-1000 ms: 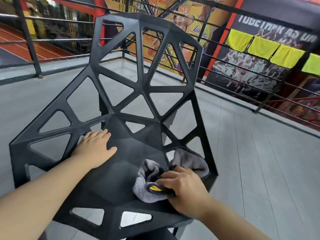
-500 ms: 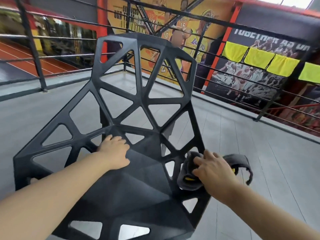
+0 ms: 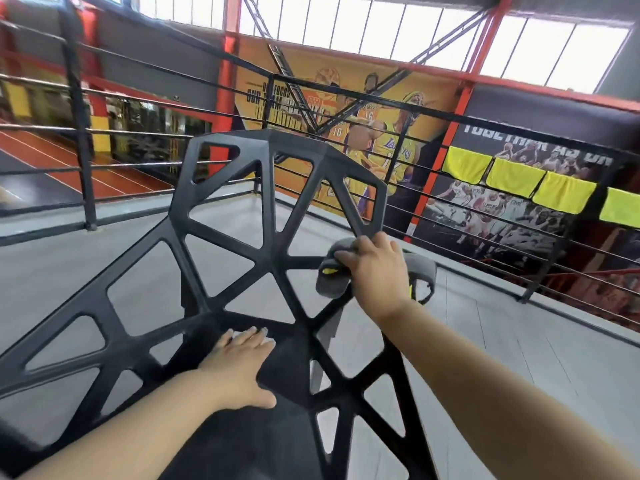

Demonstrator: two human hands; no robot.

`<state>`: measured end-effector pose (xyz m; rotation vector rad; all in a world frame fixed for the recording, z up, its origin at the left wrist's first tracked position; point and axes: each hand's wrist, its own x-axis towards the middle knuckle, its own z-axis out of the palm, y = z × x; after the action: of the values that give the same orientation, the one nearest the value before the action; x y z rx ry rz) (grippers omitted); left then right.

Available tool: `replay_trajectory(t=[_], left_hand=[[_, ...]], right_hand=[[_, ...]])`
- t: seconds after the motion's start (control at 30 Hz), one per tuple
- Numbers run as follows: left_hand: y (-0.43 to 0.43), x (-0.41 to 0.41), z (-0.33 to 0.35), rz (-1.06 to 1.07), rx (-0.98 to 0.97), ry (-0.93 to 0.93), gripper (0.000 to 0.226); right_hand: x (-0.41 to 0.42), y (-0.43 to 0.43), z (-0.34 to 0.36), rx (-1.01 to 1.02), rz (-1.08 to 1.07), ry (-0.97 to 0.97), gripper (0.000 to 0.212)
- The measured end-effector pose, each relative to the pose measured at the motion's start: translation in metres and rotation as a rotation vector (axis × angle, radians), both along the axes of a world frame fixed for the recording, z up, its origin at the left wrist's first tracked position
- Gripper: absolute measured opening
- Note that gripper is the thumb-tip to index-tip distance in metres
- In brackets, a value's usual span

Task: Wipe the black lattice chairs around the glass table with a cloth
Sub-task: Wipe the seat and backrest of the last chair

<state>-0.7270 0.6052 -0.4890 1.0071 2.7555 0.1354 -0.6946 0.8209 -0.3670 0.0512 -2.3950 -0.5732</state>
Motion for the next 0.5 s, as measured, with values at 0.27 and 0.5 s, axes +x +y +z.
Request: replay_trajectory(t=[0.27,0.5], left_hand=[[0.004,-0.045,0.051,0.178,0.14,0.214,0.087],[0.019,-0.101,0.084,0.219,0.049,0.346,0.084]], right_hand=[[-0.081,0.013,0.046,-0.357,-0.303,0.094,0.067],[-0.082,-0.002,0.021,-0.275,-0.215,0.032,0.064]])
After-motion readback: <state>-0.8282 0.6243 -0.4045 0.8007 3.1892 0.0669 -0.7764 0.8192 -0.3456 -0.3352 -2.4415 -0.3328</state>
